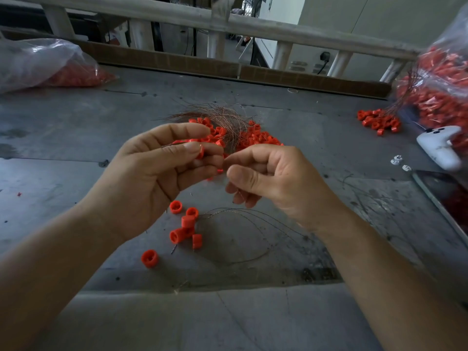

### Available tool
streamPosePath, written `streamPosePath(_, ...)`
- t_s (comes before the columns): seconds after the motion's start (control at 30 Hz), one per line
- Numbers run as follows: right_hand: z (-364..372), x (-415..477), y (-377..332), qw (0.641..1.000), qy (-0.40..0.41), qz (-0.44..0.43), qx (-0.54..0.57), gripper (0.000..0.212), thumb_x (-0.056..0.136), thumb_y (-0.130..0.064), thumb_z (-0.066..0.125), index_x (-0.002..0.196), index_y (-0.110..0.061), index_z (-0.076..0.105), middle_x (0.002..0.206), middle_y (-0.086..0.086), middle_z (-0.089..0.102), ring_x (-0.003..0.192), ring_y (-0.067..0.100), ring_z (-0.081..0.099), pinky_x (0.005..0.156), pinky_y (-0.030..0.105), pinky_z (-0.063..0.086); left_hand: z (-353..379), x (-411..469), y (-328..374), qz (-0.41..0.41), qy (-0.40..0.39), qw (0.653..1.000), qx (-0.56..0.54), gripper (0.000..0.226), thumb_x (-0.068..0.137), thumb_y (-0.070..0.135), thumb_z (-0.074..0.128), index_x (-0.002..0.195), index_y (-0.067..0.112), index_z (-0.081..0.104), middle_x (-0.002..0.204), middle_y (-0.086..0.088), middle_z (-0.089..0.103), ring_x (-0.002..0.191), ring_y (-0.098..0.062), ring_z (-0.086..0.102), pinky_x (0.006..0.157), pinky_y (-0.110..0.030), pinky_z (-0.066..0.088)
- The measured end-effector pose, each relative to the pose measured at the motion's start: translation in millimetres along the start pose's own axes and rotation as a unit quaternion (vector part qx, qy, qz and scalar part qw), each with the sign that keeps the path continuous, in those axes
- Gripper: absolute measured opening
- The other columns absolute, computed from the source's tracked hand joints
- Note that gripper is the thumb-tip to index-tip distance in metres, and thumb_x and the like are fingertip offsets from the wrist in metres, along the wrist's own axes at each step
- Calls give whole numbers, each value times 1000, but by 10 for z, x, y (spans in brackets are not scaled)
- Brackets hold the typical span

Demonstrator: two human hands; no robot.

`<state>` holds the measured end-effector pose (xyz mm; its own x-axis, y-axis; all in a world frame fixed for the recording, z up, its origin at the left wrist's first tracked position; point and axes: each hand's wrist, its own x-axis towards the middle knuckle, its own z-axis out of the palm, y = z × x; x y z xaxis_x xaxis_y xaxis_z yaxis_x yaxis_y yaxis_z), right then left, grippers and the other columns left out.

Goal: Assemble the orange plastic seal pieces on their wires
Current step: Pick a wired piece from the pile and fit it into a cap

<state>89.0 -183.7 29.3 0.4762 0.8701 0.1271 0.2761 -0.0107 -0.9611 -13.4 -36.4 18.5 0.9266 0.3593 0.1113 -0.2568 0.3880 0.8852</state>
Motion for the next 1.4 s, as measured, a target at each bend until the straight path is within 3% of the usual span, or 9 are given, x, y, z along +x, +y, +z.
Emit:
streamPosePath(0.13, -7, 5, 11, 999, 6, 3, -37, 9, 82, -5, 64, 81, -14, 65, 54, -5, 62, 47, 5, 57, 45, 17, 46, -1, 2, 12, 1, -2, 1000, 1, 20, 57, 11, 64, 74, 12, 75, 75, -10, 72, 67, -15, 70, 58, -18, 54)
streamPosePath(0.33, -122, 0, -12, 993, 36, -39, -109, 22, 81, -4, 64, 72, -23, 66, 55, -14, 58, 53, -2, 52, 48, 8, 38, -34, -19, 25, -11, -31, 987, 155, 18, 59, -2, 68, 62, 15, 72, 63, -5, 68, 55, -10, 64, 50, -16, 50)
streamPosePath(0.5, -81, 39, 127, 960, -9, 11, -280, 7, 81, -17, 68, 79, -23, 67, 65, -15, 60, 62, -8, 54, 59, 6, 42, -86, -2, -82, 25, 20, 887, 461, 33, 65, 0, 73, 70, 32, 69, 69, 6, 70, 59, -10, 65, 59, -19, 55)
streamPosePath(0.73, -24, 61, 206, 927, -83, 42, -364, 5, 82, -22, 67, 85, -20, 69, 68, -21, 56, 67, -7, 54, 60, 2, 39, -205, 65, -142, 6, 25, 871, 490, 5, 63, 33, 68, 68, 33, 70, 69, 7, 69, 65, -8, 65, 64, -22, 53)
streamPosePath(0.83, -30, 61, 209, 927, -83, 41, -364, 7, 83, -25, 66, 86, -20, 69, 72, -19, 58, 71, -5, 56, 62, 2, 40, -254, 112, -195, 76, 49, 822, 563, 10, 70, 29, 67, 65, 38, 63, 66, 15, 63, 68, 11, 57, 59, -3, 42)
streamPosePath(0.9, -38, 62, 205, 928, -68, 34, -365, 9, 83, -29, 66, 85, -20, 68, 72, -19, 57, 68, -6, 54, 60, 2, 39, -250, 141, -233, 100, 31, 786, 609, 9, 71, 38, 60, 79, 42, 61, 81, 24, 54, 74, 18, 49, 60, -3, 36)
streamPosePath(1.03, -118, 60, 197, 927, -2, 28, -373, 11, 83, -33, 64, 82, -22, 67, 70, -17, 58, 65, -7, 53, 62, 7, 43, -304, 192, -332, 100, -31, 752, 651, 31, 73, 49, 52, 103, 44, 60, 108, 15, 49, 94, 0, 46, 77, -16, 32)
streamPosePath(1.2, -262, 103, 208, 920, 139, 31, -366, 13, 83, -29, 65, 76, -19, 68, 65, -16, 57, 63, 0, 54, 58, 10, 39, -305, 223, -358, 58, -60, 722, 687, 57, 74, 59, 37, 121, 35, 58, 114, 17, 41, 115, -11, 39, 97, -27, 29)
streamPosePath(1.4, -314, 122, 241, 911, 193, 44, -361, 14, 84, -27, 64, 76, -17, 68, 73, -8, 65, 69, 12, 61, 64, 21, 47, -292, 209, -341, 104, -54, 712, 692, 29, 87, 26, 55, 113, 21, 65, 102, 13, 50, 97, -9, 46, 87, -23, 32)
